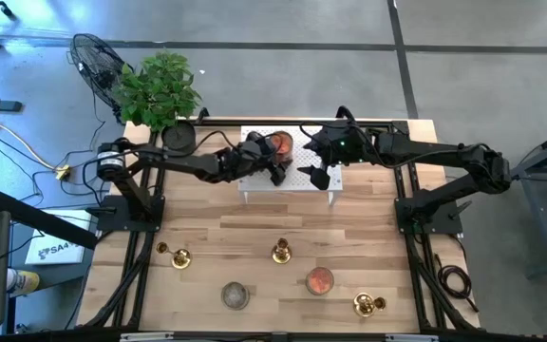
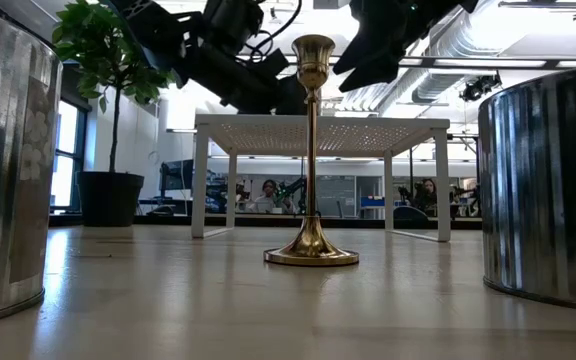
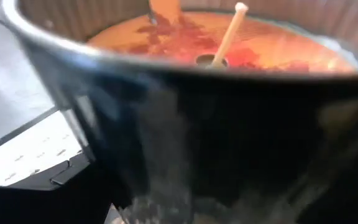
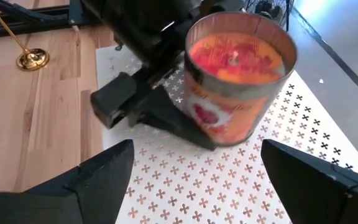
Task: Pick & Place candle stick holders
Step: Put the top right orange scented candle on the shelf
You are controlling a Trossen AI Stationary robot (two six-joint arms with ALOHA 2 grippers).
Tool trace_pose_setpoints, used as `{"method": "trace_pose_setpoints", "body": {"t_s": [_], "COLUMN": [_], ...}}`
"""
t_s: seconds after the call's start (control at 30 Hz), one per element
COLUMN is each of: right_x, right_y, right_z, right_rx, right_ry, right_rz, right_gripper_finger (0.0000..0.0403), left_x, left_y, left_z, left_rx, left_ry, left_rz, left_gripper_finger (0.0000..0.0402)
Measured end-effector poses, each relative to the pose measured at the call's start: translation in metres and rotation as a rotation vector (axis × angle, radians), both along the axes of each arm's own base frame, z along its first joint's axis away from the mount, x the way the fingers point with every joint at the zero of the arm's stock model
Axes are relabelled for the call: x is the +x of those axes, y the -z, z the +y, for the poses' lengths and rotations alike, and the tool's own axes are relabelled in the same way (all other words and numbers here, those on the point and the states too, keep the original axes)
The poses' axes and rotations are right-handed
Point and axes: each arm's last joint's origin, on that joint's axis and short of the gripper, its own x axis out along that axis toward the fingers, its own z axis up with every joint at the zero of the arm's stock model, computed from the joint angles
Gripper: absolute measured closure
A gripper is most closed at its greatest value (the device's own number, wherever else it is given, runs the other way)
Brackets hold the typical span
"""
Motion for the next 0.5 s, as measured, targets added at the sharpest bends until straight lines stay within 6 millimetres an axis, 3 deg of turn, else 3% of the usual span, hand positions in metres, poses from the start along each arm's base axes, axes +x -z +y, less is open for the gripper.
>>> {"method": "trace_pose_setpoints", "body": {"t_s": [0.27, 0.5], "right_x": [0.0, 0.0], "right_y": [0.0, 0.001], "right_z": [0.001, 0.001], "right_rx": [0.011, 0.011], "right_ry": [-0.014, -0.015], "right_rz": [0.0, 0.001], "right_gripper_finger": [0.0057, 0.0057], "left_x": [-0.017, -0.034], "left_y": [-0.02, -0.027], "left_z": [-0.003, -0.006], "left_rx": [-0.01, -0.046], "left_ry": [-0.03, -0.075], "left_rz": [0.028, 0.121], "left_gripper_finger": [0.0015, 0.0015]}}
